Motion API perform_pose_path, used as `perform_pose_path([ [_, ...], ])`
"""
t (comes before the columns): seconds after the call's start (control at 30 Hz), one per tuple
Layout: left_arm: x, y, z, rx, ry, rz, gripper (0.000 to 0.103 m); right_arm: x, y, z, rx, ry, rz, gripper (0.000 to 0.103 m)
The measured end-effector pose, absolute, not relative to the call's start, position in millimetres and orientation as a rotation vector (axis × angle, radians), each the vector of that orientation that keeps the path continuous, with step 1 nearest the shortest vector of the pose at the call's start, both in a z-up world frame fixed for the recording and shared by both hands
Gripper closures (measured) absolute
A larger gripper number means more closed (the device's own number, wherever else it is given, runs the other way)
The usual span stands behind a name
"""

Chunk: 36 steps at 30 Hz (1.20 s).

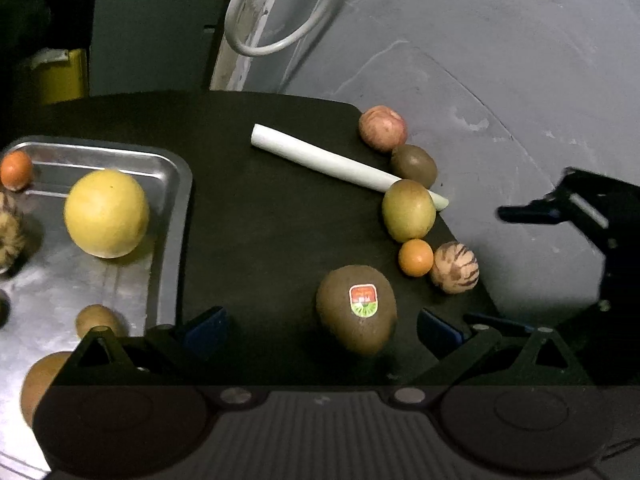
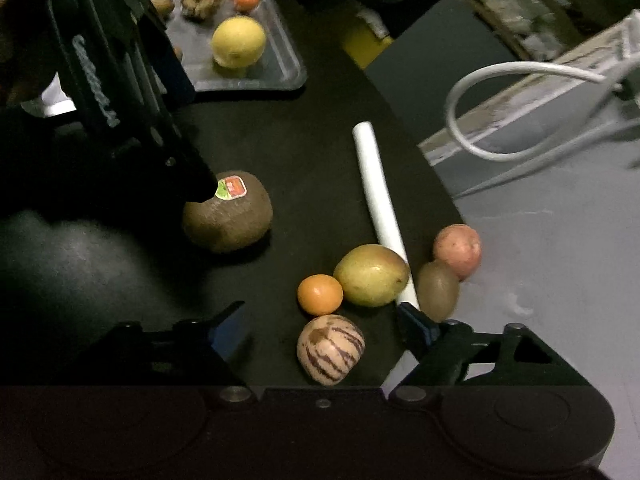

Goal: Organize fruits
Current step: 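Grasp the stickered kiwi with the left tool while the right tool grasps the tangerine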

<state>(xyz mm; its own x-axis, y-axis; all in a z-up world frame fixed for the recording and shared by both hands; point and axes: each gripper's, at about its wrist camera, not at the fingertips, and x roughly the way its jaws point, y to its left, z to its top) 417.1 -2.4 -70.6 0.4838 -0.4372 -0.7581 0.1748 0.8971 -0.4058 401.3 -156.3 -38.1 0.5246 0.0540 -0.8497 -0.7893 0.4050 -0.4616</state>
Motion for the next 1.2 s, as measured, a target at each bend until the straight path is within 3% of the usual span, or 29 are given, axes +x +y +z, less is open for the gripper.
perform_pose_path([
  [0.2,427.9,-7.3,-80.3,-0.322,1.02,-0.396,0.004,420.2,-150.9,-55.3,-1.054,0.926,0.67,0.043],
  [0.4,435.9,-13.2,-85.6,-0.333,1.035,-0.432,0.016,432.0,-149.2,-64.1,-1.04,0.96,0.697,0.051],
  [0.73,444.3,-22.1,-92.3,-0.33,1.065,-0.456,0.039,447.0,-145.1,-81.3,-1.035,1.046,0.712,0.054],
  [1.2,445.7,-23.1,-96.4,-0.363,1.073,-0.481,0.048,463.5,-150.4,-85.9,-0.952,1.078,0.712,0.059],
])
